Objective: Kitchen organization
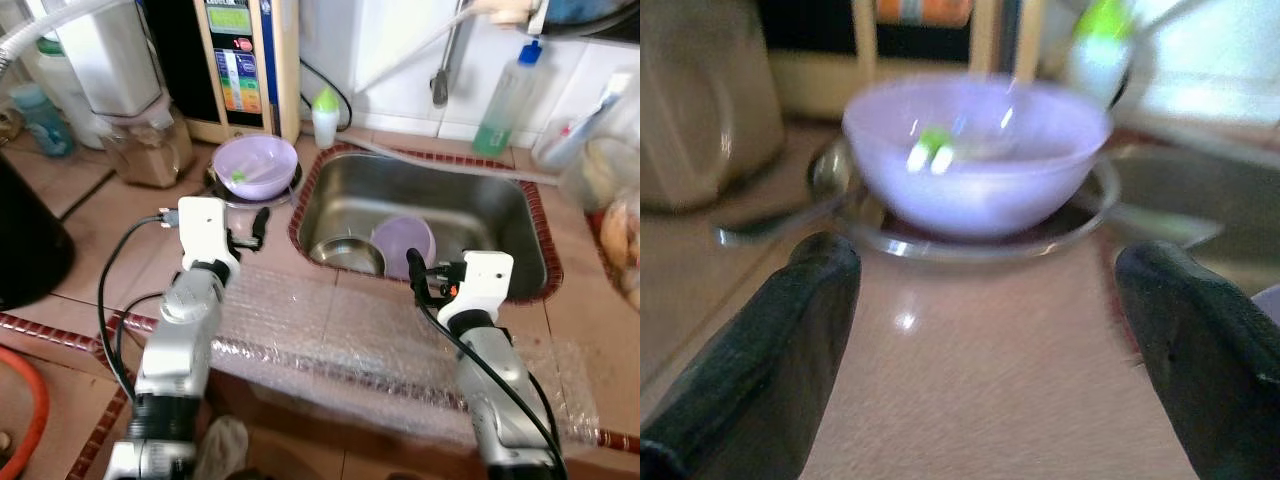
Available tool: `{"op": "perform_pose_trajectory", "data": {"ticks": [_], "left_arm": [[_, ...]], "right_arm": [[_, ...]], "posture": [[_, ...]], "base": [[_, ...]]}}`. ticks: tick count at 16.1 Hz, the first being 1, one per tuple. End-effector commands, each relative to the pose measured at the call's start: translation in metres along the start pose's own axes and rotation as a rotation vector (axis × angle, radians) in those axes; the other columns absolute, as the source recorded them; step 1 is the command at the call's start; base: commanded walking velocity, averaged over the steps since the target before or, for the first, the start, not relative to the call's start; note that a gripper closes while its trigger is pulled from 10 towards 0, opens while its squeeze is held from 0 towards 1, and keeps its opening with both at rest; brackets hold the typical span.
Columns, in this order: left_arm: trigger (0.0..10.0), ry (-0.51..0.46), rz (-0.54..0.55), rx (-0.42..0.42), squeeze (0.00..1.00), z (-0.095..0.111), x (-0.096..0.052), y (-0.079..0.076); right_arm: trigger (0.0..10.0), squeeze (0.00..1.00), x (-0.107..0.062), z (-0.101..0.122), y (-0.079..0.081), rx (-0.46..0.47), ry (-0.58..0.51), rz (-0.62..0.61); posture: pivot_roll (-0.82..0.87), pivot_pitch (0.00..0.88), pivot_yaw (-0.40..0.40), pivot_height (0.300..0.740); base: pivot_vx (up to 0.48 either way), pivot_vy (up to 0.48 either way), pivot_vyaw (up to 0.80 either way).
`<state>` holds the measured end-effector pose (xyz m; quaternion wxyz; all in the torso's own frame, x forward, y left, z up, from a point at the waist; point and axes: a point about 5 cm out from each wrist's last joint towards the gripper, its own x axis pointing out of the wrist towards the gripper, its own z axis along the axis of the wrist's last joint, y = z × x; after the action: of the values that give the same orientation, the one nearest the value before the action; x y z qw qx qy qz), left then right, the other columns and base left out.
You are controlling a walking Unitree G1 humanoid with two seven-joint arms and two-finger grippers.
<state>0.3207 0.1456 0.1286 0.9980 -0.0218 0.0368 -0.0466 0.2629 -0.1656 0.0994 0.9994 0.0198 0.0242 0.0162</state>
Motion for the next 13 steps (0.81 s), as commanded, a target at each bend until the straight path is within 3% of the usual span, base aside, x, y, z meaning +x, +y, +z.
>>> {"op": "perform_pose_trajectory", "data": {"ticks": [1,3,5,8,13], "left_arm": [[10.0,0.009,0.015,0.006,0.00,0.000,0.004,0.004],[10.0,0.030,0.005,0.034,0.00,-0.001,0.012,0.008],[10.0,0.041,-0.036,0.119,0.00,0.002,0.024,0.010],[10.0,0.025,-0.090,0.215,0.00,0.007,0.030,0.010],[10.0,-0.046,-0.123,0.292,0.00,0.019,0.033,0.009]], "right_arm": [[10.0,0.00,-0.004,0.004,-0.002,-0.013,0.000,-0.003],[10.0,0.00,-0.014,0.004,-0.009,-0.022,0.017,-0.027],[10.0,0.00,-0.028,0.004,-0.017,-0.029,0.040,-0.061],[10.0,0.00,-0.031,0.005,-0.017,-0.025,0.047,-0.073],[10.0,0.00,-0.032,0.005,-0.014,-0.012,0.056,-0.076]], "posture": [[-0.09,0.142,0.050,0.740],[-0.13,0.190,0.061,0.740],[-0.16,0.216,0.071,0.740],[-0.17,0.224,0.086,0.740],[-0.16,0.211,0.091,0.740]], "base": [[0.000,0.000,0.00],[0.000,0.000,0.00],[0.000,0.000,0.00],[0.000,0.000,0.00],[0.000,0.000,0.00]]}}
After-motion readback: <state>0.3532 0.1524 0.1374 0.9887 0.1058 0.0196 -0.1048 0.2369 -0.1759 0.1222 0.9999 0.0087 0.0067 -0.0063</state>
